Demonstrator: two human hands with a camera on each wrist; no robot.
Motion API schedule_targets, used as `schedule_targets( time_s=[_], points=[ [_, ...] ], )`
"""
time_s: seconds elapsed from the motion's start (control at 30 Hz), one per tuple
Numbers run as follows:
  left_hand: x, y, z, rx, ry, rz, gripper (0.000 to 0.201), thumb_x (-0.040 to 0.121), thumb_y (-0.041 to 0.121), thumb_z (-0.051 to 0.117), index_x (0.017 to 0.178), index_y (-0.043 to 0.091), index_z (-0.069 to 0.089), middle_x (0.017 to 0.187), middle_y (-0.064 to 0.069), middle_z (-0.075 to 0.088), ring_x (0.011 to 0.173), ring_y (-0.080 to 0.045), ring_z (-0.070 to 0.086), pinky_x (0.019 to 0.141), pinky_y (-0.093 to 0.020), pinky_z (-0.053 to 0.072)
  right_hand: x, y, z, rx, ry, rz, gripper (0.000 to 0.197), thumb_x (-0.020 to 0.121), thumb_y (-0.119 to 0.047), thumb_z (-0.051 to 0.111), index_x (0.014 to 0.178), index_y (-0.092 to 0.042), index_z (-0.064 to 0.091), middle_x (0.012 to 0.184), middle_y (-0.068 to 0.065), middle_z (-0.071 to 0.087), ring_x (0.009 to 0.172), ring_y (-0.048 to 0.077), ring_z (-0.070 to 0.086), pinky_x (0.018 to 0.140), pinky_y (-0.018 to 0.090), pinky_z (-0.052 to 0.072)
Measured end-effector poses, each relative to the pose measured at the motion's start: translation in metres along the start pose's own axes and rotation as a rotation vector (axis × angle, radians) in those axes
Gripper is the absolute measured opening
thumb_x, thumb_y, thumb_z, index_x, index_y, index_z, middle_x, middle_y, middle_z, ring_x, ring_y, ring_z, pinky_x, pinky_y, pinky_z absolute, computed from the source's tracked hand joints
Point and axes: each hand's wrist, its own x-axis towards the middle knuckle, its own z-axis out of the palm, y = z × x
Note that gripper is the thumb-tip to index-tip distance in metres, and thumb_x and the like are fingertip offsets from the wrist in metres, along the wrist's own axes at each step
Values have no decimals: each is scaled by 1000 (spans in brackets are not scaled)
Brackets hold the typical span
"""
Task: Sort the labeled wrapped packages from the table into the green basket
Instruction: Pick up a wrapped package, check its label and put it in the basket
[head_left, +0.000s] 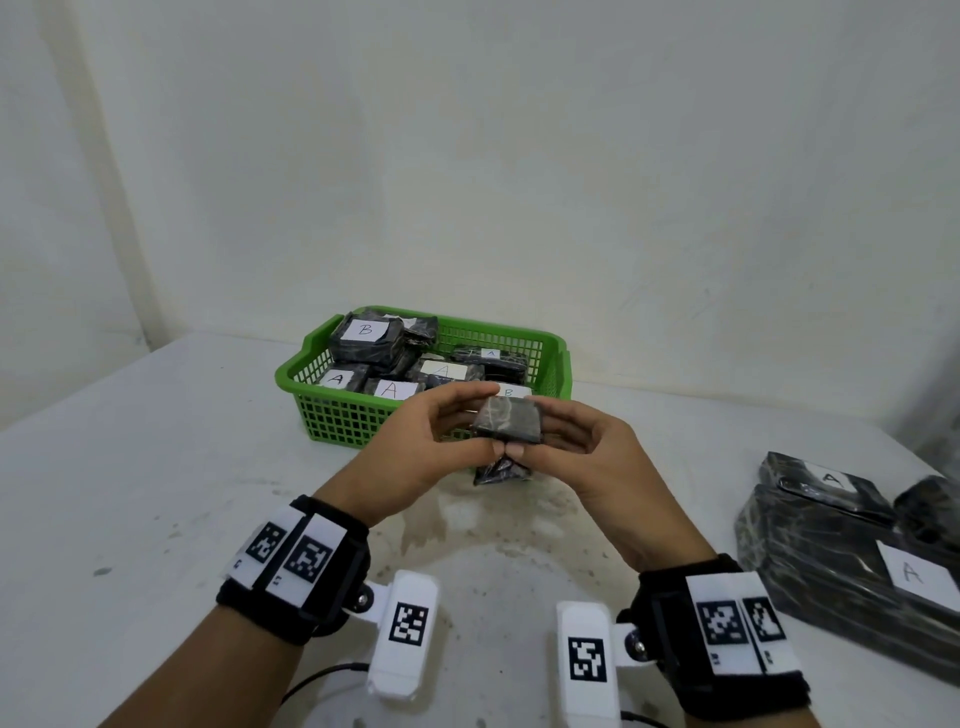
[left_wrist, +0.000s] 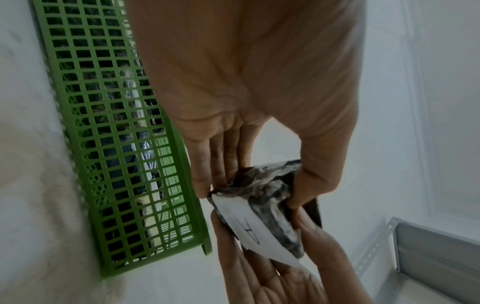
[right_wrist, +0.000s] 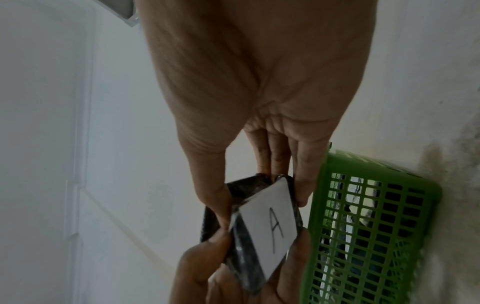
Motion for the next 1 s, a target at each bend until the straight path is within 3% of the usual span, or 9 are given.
schedule_targets(
  time_s=[0.13,0.23,0.37,0.47,0.53,0.7,0.77,0.87,1.0],
  points=[
    [1,0,0,-1,51,62,68,76,-9,84,136,12,58,130,-5,69,126,-16,64,98,-30,57,0,0,0,8,-65,42,76,65,-25,97,135,-25,66,128,-3,74,115,18,73,98,38,59],
    [0,0,1,-2,0,78,80,70,-14,86,138,11,53,136,-3,66,134,-13,58,107,-35,53,-1,-3,2,168,-75,143,68,72,-30,94,131,-17,63,118,10,78,105,27,78,86,39,63],
    [-3,2,1,-35,-119,24,92,70,1,91,148,20,46,148,6,58,142,-9,49,111,-41,49,-1,-4,1,198,23,120,44,93,-14,74,135,-11,62,112,14,79,101,30,78,80,41,65],
    [-2,4,5,8,-8,3,80,79,28,89,149,23,50,139,6,65,129,-9,61,105,-41,55,-3,-4,-1,117,22,43,49,89,-5,78,133,-21,65,117,10,78,105,28,77,89,44,63],
    [-1,3,7,31,77,44,65,80,21,85,139,15,60,126,1,73,119,-12,68,103,-44,56,-4,-5,-2,84,8,2,53,86,-3,80,132,-24,67,118,6,78,105,26,76,88,38,62],
    [1,-2,3,-59,44,158,54,75,-13,82,122,6,63,125,-13,70,126,-27,64,108,-49,52,-3,-7,0,121,-22,122,65,72,-50,82,130,-24,67,121,6,77,106,22,77,95,39,60],
    [0,-1,3,-26,5,190,54,74,-14,82,121,8,64,126,-12,69,127,-28,63,110,-52,49,-3,-9,1,146,-54,176,58,80,-45,77,129,-15,69,117,8,79,105,25,77,94,37,60],
    [-1,-1,3,43,-50,188,62,75,-2,87,129,15,63,135,-3,65,135,-23,56,115,-50,45,-3,-9,2,215,-50,155,32,93,-17,71,123,-4,72,113,15,79,106,27,76,93,35,60],
    [-3,-1,9,-10,-61,46,76,76,38,83,145,23,53,141,9,63,136,-11,55,113,-42,47,-3,-5,0,136,56,48,35,88,-2,76,122,-8,71,111,9,80,112,24,74,106,44,55]
  ],
)
